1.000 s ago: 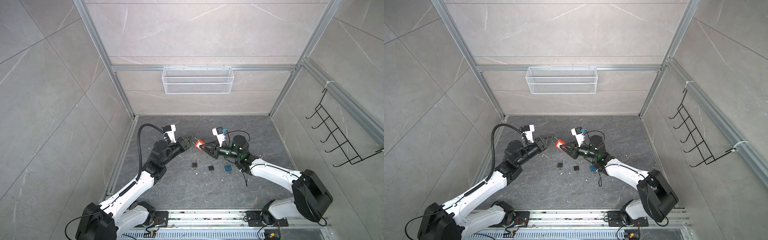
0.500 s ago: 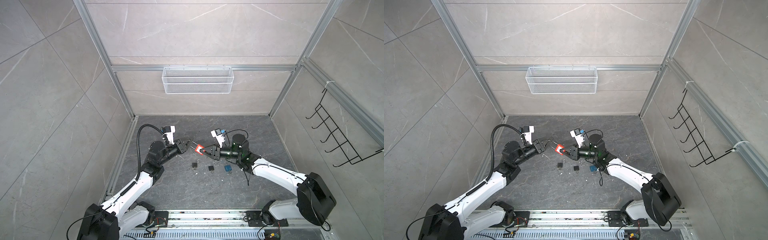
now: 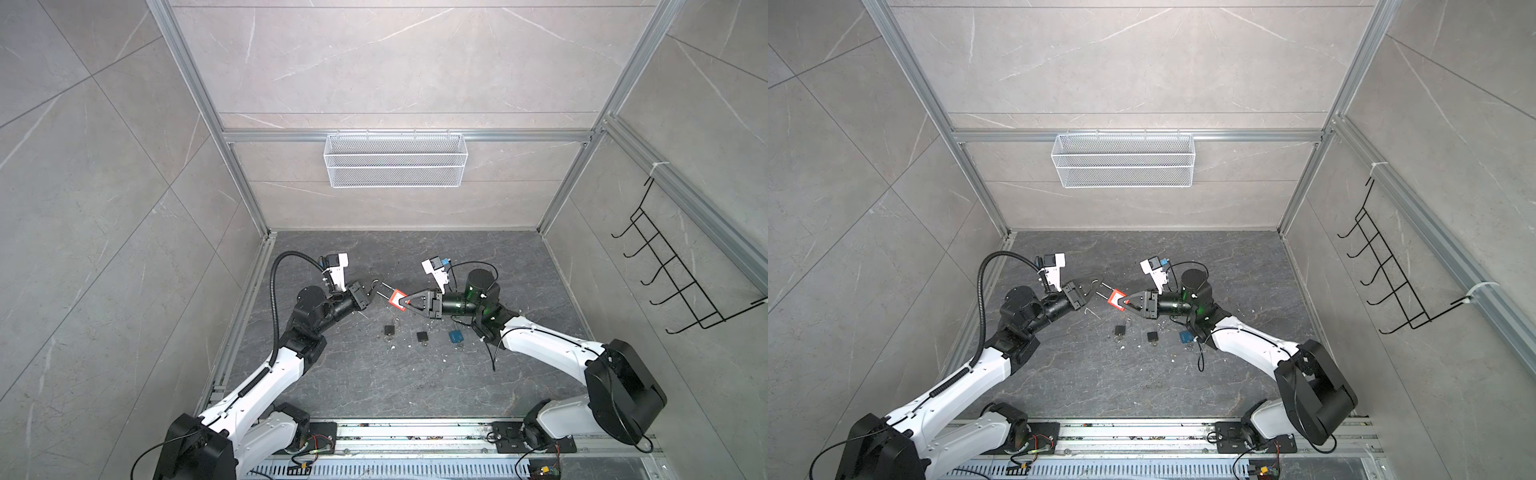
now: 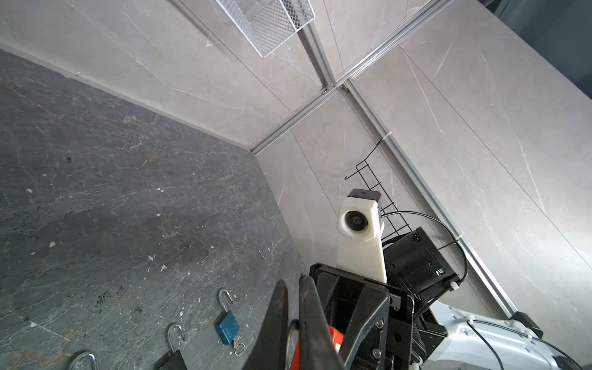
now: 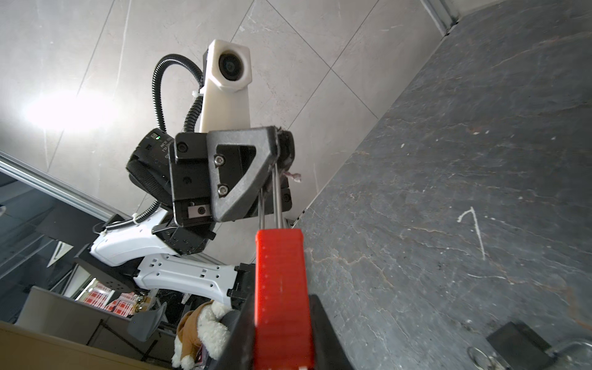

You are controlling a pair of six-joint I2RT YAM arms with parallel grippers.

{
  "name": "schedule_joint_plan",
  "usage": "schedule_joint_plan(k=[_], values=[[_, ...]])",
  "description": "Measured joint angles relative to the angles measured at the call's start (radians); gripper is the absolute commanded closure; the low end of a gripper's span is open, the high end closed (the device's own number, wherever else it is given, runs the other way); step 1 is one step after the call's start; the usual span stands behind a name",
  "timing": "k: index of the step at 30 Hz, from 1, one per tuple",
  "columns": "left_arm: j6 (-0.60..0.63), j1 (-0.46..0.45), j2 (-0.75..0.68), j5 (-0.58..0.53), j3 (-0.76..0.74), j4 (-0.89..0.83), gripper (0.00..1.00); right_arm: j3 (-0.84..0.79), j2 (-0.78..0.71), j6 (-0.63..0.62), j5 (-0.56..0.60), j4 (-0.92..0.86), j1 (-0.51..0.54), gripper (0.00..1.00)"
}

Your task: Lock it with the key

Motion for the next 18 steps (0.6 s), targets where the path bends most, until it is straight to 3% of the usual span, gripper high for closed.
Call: schedule_joint_plan(k=[18], values=[[-0.005,0.004,-0.006,0.036,-0.03,0.167,1.0,-0.002,0.061,0.256,-0.093,0.265,-0.014,1.0]])
